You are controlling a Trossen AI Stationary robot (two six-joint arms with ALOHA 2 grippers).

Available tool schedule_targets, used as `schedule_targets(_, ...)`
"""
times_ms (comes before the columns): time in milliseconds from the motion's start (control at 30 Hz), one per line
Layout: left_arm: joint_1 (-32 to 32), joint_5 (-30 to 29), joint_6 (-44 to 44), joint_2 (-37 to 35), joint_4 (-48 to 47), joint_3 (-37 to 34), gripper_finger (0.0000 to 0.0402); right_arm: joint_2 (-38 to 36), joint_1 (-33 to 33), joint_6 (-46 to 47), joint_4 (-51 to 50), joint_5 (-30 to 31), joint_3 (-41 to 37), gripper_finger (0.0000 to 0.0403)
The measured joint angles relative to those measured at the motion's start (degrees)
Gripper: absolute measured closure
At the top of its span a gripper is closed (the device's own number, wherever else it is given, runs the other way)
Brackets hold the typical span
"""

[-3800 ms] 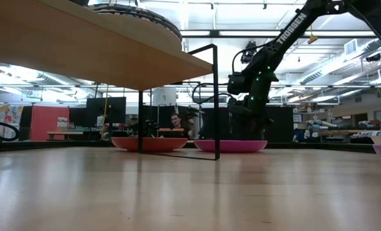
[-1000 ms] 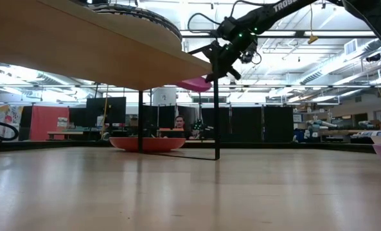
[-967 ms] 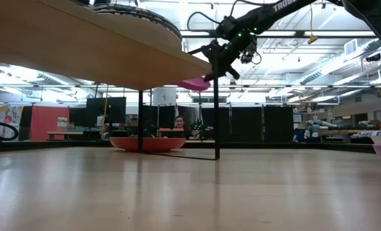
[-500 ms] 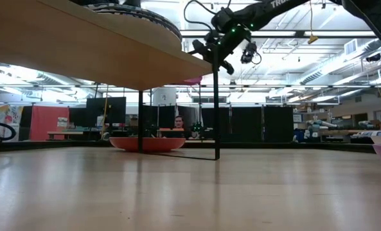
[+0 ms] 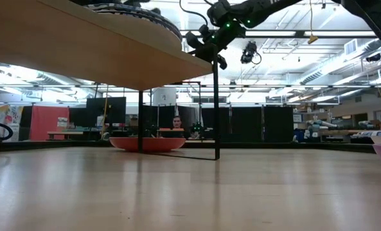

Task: Place and stack plates onto a shelf
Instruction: Stack the pink plate on top of the light brown plate on the shelf

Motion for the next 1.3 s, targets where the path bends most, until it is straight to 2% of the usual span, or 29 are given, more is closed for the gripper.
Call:
schedule_targets(133,0.00,-3.19,1.22,0.31,-1.46,0.36,0.0237,0.00,0.09,-0.09,-0.19,0.02,0.00,0.0389)
schedule_targets(300,0.00,-3.39,2.21,0.31,-2.27,0.38,0.0242,0.00,0.11,-0.07,-0.03,0.02,0.00,0.0389)
schedule_targets(500,0.00,-3.50,0.89,0.29,-5.76,0.38,0.0268,0.00,0.11,-0.28,-0.25,0.02,0.00,0.0389)
schedule_targets(667,0.04,-3.56,0.90,0.27,-5.93,0.38,0.0303,0.00,0.09,-0.28,-0.23,0.02,0.00,0.0389)
schedule_targets(933,0.07,-4.04,1.46,0.25,-6.48,0.38,0.0385,0.00,0.09,-0.26,-0.23,0.04,0.00,0.0389)
schedule_targets(1300,0.09,-3.56,0.92,0.25,-6.13,0.36,0.0379,0.00,0.07,0.16,0.10,0.02,0.00,0.0370)
